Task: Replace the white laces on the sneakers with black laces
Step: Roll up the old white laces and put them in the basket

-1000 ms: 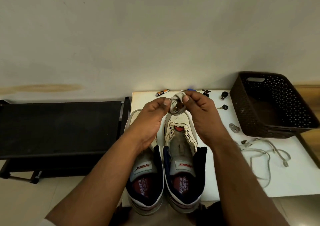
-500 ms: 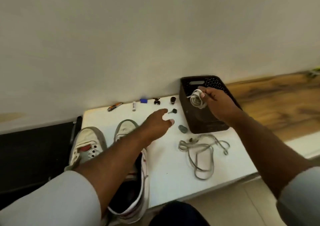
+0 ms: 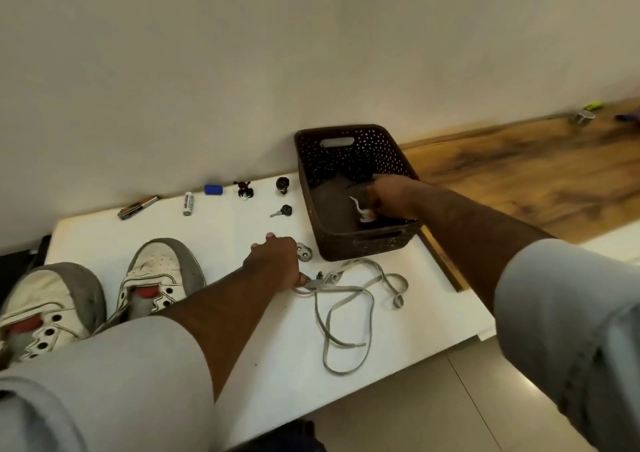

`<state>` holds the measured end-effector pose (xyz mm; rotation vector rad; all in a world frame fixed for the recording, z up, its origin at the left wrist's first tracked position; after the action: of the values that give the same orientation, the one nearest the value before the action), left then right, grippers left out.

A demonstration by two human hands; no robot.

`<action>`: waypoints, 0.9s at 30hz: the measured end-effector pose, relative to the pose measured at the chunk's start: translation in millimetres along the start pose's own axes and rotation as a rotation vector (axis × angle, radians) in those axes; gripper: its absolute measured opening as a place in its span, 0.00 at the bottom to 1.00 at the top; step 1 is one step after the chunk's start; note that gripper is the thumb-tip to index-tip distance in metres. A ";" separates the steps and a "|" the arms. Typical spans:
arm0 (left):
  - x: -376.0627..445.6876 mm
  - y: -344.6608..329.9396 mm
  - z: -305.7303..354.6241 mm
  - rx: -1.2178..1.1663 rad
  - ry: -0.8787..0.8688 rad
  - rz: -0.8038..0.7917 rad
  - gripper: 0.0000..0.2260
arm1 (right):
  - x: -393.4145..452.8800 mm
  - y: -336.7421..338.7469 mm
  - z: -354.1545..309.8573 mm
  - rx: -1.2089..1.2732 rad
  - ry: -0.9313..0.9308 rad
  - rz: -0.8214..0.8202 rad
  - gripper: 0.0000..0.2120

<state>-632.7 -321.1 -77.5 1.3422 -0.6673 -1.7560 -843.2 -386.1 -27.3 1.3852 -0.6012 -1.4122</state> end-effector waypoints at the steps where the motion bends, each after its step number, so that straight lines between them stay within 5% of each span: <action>1: -1.9 0.6 -0.3 0.012 -0.008 0.004 0.33 | 3.4 -2.6 -1.4 -0.008 -0.004 -0.053 0.14; 12: -3.4 -0.6 0.3 0.092 -0.099 0.053 0.31 | 4.6 5.7 3.4 -0.195 0.041 -0.380 0.10; 27: 0.4 -5.4 -10.5 0.000 -0.080 0.107 0.34 | -23.7 18.0 8.9 -0.006 0.033 -0.051 0.10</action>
<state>-624.3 -317.9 -85.1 1.2190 -0.7686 -1.7303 -850.3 -374.0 0.4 1.4258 -0.5428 -1.4276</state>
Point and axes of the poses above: each hand's wrist, its own x-axis towards the middle knuckle, its own y-axis out of the back of the hand, z = x × y, the point moved 1 cm from there along x, towards the middle knuckle, and after that the axes turned 9 degrees about -x, right-handed, at the moved point
